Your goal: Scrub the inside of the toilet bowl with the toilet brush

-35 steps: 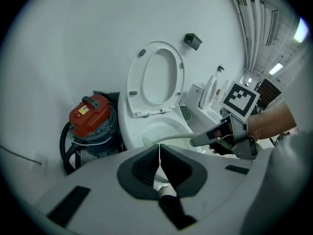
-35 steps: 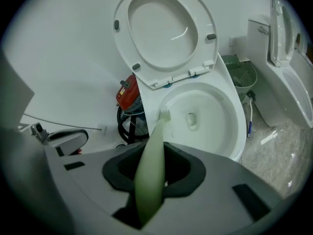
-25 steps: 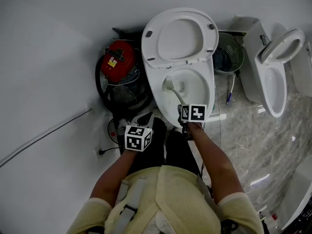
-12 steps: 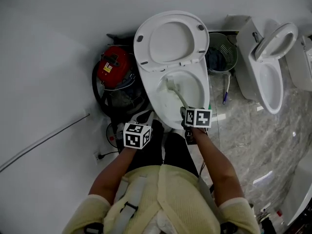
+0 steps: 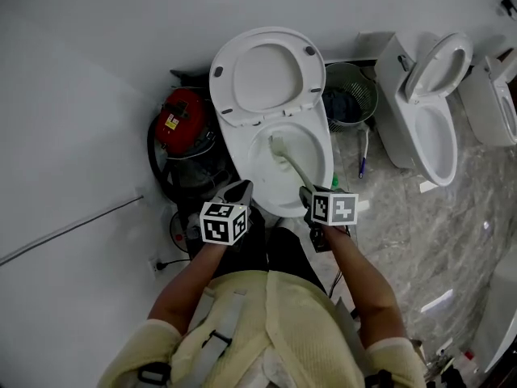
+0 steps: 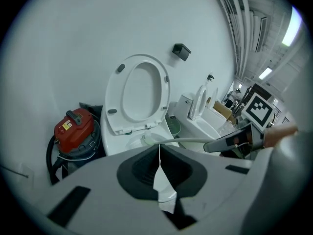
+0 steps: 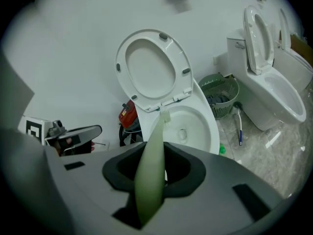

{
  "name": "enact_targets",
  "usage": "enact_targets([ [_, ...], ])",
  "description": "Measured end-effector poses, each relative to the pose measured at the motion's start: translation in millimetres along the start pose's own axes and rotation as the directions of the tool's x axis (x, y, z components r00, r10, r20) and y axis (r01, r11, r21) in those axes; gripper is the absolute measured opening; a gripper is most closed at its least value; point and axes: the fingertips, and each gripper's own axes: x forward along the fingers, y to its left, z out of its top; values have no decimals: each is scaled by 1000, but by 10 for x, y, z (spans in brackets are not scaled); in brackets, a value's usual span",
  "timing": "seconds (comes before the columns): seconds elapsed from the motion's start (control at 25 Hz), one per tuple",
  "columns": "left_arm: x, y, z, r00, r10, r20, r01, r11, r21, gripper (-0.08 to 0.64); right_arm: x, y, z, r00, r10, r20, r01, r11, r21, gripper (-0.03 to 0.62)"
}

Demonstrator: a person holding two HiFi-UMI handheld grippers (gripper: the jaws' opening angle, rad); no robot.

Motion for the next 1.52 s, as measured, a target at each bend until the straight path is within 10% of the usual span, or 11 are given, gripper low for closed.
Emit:
enact_targets([
  [1.52, -1000, 20, 549, 983, -173, 67, 169, 984, 63, 15, -1213, 1000, 186, 966, 12, 259, -6, 1000, -24, 106],
])
